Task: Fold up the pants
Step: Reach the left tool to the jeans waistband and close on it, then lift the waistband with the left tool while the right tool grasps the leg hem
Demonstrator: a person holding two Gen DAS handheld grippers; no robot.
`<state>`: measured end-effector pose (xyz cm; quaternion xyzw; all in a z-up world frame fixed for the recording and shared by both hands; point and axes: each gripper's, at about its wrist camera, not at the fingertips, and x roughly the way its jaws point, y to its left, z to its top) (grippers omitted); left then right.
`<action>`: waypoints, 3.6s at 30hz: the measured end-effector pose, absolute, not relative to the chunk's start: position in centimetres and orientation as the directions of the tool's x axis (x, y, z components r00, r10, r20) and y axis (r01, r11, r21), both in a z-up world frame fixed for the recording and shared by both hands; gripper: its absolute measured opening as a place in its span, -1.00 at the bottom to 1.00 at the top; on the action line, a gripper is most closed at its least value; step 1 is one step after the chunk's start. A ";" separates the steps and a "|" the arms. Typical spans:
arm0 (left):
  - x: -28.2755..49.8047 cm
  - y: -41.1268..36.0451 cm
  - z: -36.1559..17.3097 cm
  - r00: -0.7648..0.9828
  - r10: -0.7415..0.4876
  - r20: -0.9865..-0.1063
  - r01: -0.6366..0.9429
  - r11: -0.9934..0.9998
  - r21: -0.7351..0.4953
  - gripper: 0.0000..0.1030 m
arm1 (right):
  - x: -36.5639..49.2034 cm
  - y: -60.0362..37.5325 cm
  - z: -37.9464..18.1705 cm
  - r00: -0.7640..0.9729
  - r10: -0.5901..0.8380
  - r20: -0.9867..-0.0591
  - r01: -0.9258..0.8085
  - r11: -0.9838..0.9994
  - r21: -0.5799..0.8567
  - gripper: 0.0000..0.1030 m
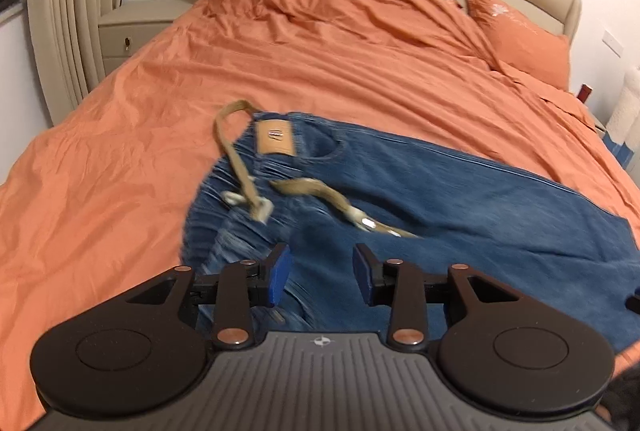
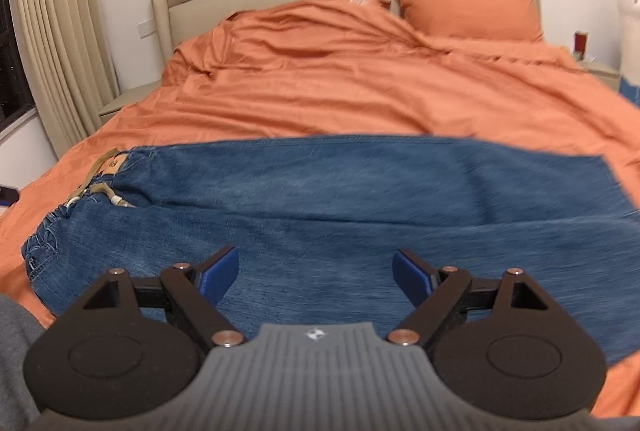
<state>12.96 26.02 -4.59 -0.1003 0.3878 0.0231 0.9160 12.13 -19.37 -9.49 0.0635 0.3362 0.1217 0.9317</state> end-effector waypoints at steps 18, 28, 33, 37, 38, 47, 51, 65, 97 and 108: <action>20.0 40.3 -15.5 0.621 -0.533 -0.575 -0.057 0.701 -0.711 -0.03 | 17.3 -18.2 -14.5 0.652 0.223 -0.724 -0.102 0.973 0.208 0.45; 22.8 36.4 -16.0 0.562 -0.470 -0.681 -0.073 0.792 -0.607 -0.51 | 17.3 -17.6 -14.8 0.655 0.212 -0.725 -0.121 0.977 0.176 0.45; 19.5 34.3 -10.3 0.694 -0.289 -0.660 -0.078 0.881 -0.467 -0.85 | 16.6 -17.9 -14.3 0.675 0.212 -0.706 -0.119 0.977 0.179 0.45; 17.9 33.7 -7.6 0.691 -0.154 -0.707 -0.109 0.943 -0.313 -0.85 | 16.1 -18.0 -13.8 0.691 0.216 -0.689 -0.124 0.976 0.182 0.46; 18.3 34.0 -8.6 0.664 -0.132 -0.736 -0.138 0.946 -0.294 -0.84 | 16.0 -18.0 -13.8 0.694 0.217 -0.687 -0.127 0.975 0.180 0.46; 22.1 33.6 -15.6 0.540 -0.045 -0.840 -0.178 0.970 -0.166 -0.57 | 16.5 -18.7 -14.3 0.677 0.209 -0.706 -0.093 0.975 0.200 0.46; 21.0 33.5 -12.6 0.522 -0.012 -0.853 -0.148 0.984 -0.104 -0.30 | 16.9 -18.7 -14.4 0.661 0.196 -0.724 -0.072 0.977 0.198 0.47; 14.3 32.1 -12.4 0.431 0.104 -0.896 -0.132 0.990 0.051 -0.16 | 15.7 -18.6 -13.2 0.676 0.171 -0.716 -0.084 0.984 0.156 0.52; 8.0 19.5 -15.4 0.566 0.200 -0.800 0.471 0.718 0.512 -0.67 | 7.2 -40.6 2.2 0.669 -0.023 -0.743 -0.041 0.997 -0.068 0.42; 9.1 19.7 -11.1 0.607 0.200 -0.769 0.219 0.889 0.403 -0.78 | 7.4 -45.4 -9.4 0.556 -0.191 -0.809 -0.444 0.755 -0.483 -0.40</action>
